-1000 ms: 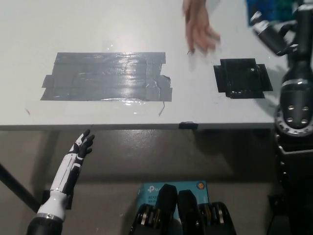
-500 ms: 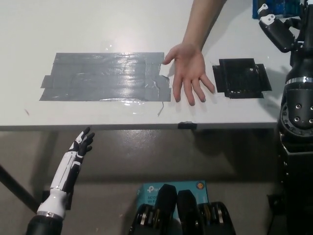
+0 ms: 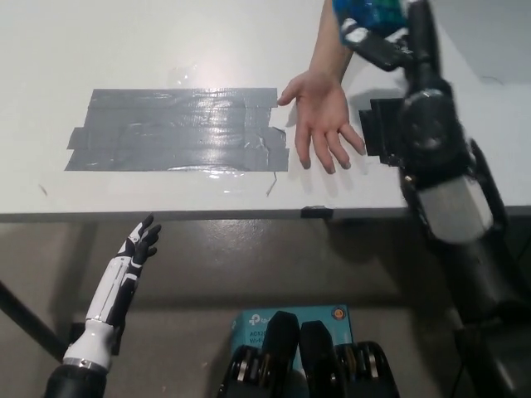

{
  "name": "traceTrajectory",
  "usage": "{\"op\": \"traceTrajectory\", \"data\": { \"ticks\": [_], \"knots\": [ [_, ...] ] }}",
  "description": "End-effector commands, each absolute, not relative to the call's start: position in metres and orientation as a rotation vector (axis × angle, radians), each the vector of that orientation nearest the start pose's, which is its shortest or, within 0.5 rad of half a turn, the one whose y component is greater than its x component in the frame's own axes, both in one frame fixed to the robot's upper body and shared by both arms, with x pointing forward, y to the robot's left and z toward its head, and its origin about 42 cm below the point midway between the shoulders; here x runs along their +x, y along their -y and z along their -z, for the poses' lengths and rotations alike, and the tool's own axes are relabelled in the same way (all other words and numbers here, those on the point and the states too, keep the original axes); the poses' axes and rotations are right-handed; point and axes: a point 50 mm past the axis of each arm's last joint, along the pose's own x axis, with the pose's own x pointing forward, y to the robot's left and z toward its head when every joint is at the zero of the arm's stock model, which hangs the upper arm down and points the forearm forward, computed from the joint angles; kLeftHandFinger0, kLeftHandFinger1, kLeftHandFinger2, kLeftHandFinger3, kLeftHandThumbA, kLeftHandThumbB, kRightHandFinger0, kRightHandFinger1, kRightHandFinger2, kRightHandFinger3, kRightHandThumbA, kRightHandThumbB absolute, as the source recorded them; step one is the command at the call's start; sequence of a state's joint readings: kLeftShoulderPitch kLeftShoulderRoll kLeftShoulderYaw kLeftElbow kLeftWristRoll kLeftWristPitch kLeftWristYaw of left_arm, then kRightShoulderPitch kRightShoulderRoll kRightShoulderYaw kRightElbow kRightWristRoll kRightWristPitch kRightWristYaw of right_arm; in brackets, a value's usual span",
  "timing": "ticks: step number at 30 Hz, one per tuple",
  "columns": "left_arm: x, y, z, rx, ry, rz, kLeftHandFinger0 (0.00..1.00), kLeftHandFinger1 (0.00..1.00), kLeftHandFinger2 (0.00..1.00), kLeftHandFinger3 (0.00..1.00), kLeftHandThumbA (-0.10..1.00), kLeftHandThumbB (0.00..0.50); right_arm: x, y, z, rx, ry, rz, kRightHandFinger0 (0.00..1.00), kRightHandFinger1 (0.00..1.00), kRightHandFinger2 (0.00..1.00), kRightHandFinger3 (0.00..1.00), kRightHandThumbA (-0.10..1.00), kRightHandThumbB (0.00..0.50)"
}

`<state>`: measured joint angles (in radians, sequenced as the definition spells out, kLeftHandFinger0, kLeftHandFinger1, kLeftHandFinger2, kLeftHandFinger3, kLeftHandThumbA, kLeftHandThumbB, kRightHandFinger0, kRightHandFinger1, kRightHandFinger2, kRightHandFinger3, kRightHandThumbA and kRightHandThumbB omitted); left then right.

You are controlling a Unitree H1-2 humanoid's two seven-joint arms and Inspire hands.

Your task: A rubick's cube is kept in the black marked spot on the table and the robot uses its right arm to pick it up and hands it to a person

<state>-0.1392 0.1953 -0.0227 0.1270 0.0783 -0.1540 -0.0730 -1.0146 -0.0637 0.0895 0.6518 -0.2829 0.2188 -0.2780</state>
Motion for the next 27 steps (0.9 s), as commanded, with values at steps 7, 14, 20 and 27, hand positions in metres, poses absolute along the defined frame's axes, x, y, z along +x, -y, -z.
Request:
{"op": "traceTrajectory", "data": {
  "ticks": [7,14,20,27],
  "knots": [
    [0.335,-0.255,-0.135,0.310,0.232,0.159,1.00,1.00,1.00,1.00,1.00,0.193,0.576,0.091,-0.341,-0.568,0.272,0.029,0.00,0.44,0.85,0.93,-0.10,0.215],
    [0.336,-0.255,-0.136,0.304,0.239,0.159,1.00,1.00,1.00,1.00,1.00,0.195,0.577,0.090,-0.310,-0.651,0.184,0.009,0.03,0.48,0.87,0.89,-0.10,0.224],
    [0.336,-0.255,-0.136,0.311,0.238,0.158,1.00,1.00,1.00,1.00,1.00,0.187,0.573,0.097,-0.276,-0.641,0.084,-0.023,0.00,0.40,0.78,0.79,-0.10,0.239],
    [0.337,-0.256,-0.136,0.316,0.240,0.155,1.00,1.00,1.00,1.00,1.00,0.195,0.569,0.098,-0.256,-0.701,0.019,-0.064,0.10,0.63,1.00,0.96,-0.10,0.206]
  ]
}}
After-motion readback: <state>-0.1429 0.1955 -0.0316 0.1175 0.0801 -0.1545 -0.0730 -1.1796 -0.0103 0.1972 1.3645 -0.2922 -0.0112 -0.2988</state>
